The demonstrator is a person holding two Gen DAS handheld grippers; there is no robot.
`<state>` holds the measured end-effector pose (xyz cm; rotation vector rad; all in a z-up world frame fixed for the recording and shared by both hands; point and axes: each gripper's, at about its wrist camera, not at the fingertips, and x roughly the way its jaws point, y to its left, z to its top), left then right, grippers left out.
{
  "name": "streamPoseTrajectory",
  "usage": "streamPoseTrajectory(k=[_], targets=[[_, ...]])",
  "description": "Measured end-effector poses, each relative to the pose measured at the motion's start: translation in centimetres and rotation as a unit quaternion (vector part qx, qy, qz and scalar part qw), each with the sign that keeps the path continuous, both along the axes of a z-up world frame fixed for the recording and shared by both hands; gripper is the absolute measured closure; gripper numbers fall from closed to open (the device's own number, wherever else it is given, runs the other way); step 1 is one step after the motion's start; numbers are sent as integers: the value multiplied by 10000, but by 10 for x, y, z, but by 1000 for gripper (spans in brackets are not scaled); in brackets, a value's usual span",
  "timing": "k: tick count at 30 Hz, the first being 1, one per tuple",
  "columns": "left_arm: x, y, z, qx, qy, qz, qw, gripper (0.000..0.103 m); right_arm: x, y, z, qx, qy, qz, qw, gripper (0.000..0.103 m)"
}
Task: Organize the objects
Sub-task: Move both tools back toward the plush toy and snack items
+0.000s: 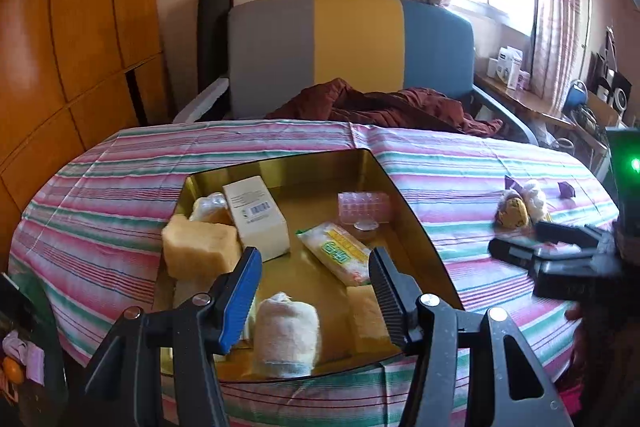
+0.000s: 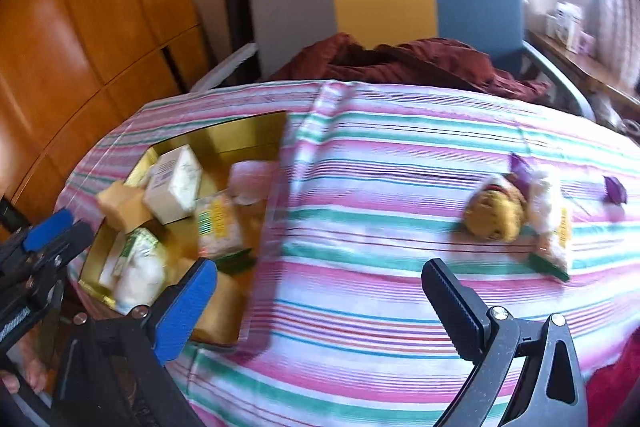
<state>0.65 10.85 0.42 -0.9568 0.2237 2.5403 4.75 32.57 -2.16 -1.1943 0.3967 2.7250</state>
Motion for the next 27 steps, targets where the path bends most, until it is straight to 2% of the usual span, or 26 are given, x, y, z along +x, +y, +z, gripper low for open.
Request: streamPoseTrajectory(k=[8, 15, 19, 22, 25, 27], targets=[[5, 27, -1, -24, -47, -502, 9987, 47, 22, 92, 0, -355, -121, -1076, 9935, 0], [7, 55, -2, -75, -107, -911, 9958, 47, 51, 185, 9, -338, -49, -2206, 9748, 0], [10, 78, -1, -102, -138, -1204, 9926, 47, 62, 228, 2, -365, -43, -2659, 9633, 0], [12, 99, 0, -110, -198, -1442, 9893, 47, 69, 249, -10, -603, -38, -2890, 9554, 0], [11, 122, -3, -126, -329, -1665, 9854, 47, 76, 266, -23, -1152, -41, -2997, 9471, 0], [11, 136, -7, -150, -409, -1781, 9830, 47, 78, 268, -24, -1334, 24, -2995, 9447, 0]])
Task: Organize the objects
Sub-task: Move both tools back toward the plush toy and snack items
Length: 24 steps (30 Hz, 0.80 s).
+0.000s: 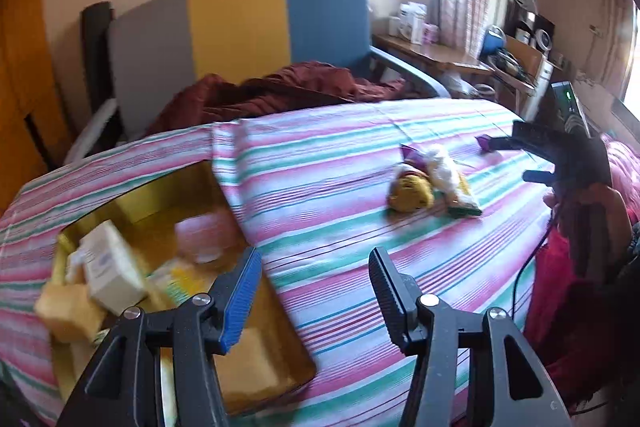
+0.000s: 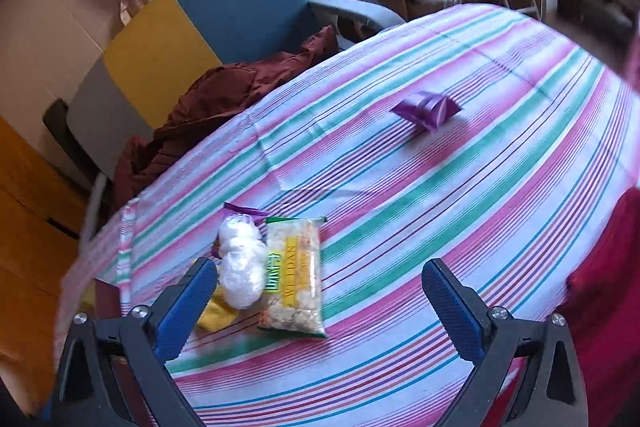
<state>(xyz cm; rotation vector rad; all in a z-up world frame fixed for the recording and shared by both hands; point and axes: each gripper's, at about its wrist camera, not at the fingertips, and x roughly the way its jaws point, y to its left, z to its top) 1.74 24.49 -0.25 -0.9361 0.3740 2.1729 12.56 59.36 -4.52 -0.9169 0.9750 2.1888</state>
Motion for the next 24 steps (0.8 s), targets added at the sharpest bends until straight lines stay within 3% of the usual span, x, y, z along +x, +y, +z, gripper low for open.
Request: streamPoseTrajectory(k=[11, 18, 24], targets=[[-14, 95, -26, -46, -692, -630, 9956, 47, 2, -4, -1, -275, 155, 79, 9995, 0], [-37, 136, -50, -4, -1247, -625, 9902, 47, 3, 3, -5, -455, 205, 33, 9987, 0], [-61, 160, -63, 279, -1577, -545, 9856, 47, 1, 2, -4, -425, 229, 81, 9988, 0]])
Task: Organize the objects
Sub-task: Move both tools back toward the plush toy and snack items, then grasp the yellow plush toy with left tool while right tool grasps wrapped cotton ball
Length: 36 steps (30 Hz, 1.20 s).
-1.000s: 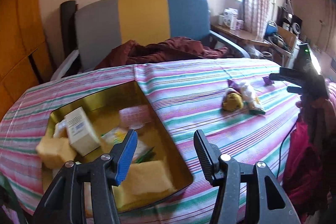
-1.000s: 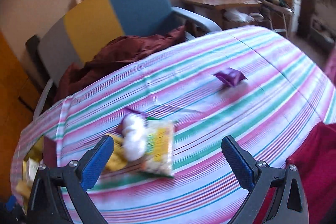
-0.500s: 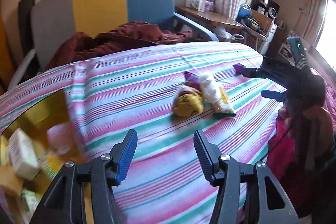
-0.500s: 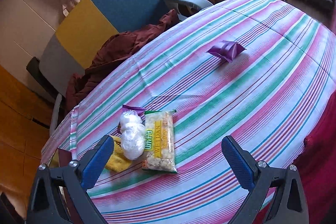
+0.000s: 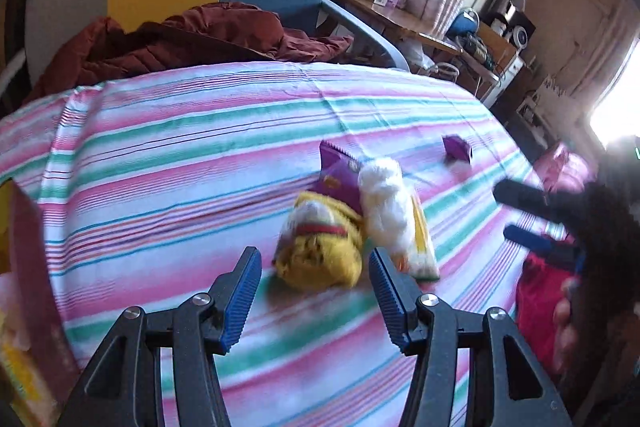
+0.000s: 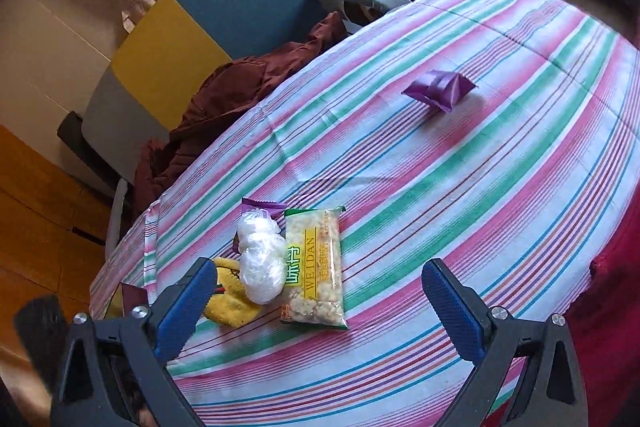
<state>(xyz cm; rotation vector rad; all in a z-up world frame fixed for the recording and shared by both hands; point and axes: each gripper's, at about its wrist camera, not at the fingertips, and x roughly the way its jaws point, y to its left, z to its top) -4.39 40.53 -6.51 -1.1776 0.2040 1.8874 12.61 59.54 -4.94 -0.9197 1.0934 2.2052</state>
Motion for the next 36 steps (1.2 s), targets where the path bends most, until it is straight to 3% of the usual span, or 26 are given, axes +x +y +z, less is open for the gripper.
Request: streamPoseTrajectory(k=[5, 9, 11, 17, 23, 29, 36], targets=[[-13, 21, -10, 78, -195, -8, 9998, 47, -1, 0, 3, 165, -6, -13, 9999, 0], [-14, 40, -26, -220, -153, -173, 9995, 47, -10, -5, 0, 157, -98, 221, 9996, 0], [-13, 43, -37, -462, -44, -181, 9988, 58, -14, -9, -1, 296, -235, 306, 9988, 0], [-8, 12, -37, -216, -197, -12, 9996, 68, -22, -17, 0, 656, -434, 437, 9959, 7], [15, -31, -37, -79, -145, 176, 9997, 68, -32, -28, -3, 843, -548, 728, 9923, 12], [10, -36, -47, -77, -337, 281, 9990, 58, -60, -53, -10, 948, -615, 1376, 9840, 24], [4, -37, -50, 30, -491, 278, 9984, 58, -94, -70, -27, 677, -606, 1913, 9773, 31]])
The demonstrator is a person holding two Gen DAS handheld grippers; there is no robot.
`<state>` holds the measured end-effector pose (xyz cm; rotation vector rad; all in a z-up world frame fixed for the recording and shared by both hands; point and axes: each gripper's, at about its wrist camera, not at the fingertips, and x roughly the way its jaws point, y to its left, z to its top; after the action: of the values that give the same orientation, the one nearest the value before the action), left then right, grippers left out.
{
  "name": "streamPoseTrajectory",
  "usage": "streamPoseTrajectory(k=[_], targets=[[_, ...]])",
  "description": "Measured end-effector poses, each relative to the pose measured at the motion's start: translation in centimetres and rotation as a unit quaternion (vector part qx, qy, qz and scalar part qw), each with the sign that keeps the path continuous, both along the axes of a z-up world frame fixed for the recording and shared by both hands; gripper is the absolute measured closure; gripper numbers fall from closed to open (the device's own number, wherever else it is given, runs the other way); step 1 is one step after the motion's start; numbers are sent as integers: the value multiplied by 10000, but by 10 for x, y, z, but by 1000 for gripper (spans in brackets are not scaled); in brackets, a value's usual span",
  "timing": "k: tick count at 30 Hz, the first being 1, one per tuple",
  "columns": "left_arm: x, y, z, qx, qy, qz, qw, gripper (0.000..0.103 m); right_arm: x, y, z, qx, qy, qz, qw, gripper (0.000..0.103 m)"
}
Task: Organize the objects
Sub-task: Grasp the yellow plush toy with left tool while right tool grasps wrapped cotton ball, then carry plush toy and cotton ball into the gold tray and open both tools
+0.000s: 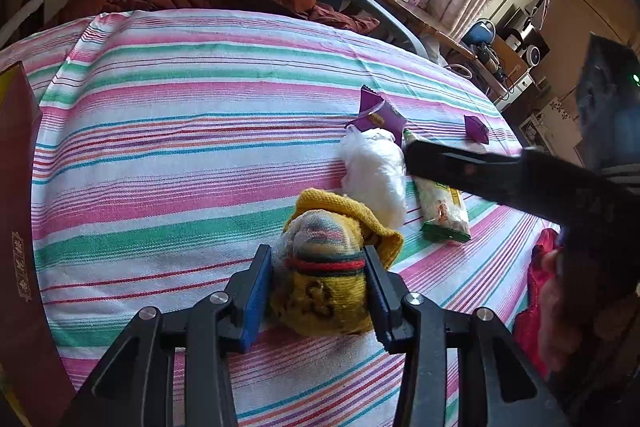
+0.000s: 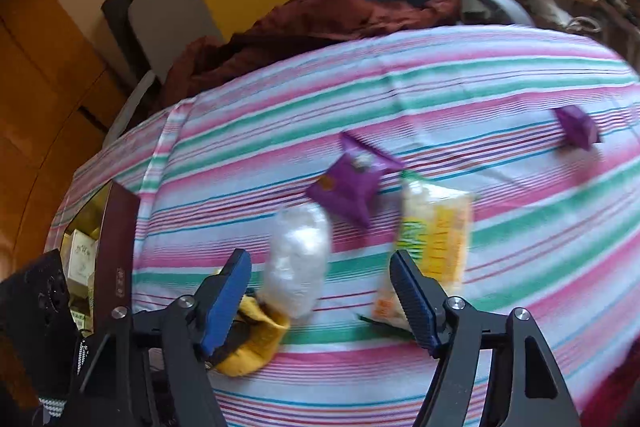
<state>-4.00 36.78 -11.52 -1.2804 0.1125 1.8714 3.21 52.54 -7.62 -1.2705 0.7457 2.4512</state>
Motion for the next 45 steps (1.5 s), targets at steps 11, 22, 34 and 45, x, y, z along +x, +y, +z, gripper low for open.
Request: streamPoseTrajectory(k=[11, 22, 34, 45], targets=[[6, 1, -1, 16, 201, -141, 9997, 58, -34, -7, -30, -107, -391, 170, 9990, 66], [16, -18, 21, -38, 430, -1, 9991, 69, -29, -17, -5, 273, -147, 408, 9987, 66], [13, -122, 76, 282, 753, 769, 9938, 69, -26, -53, 5, 387, 15, 938, 9948, 66], [-10, -267, 98, 469, 907, 2301, 9678, 69, -21, -145, 45, 138, 680, 1648, 9839, 66]])
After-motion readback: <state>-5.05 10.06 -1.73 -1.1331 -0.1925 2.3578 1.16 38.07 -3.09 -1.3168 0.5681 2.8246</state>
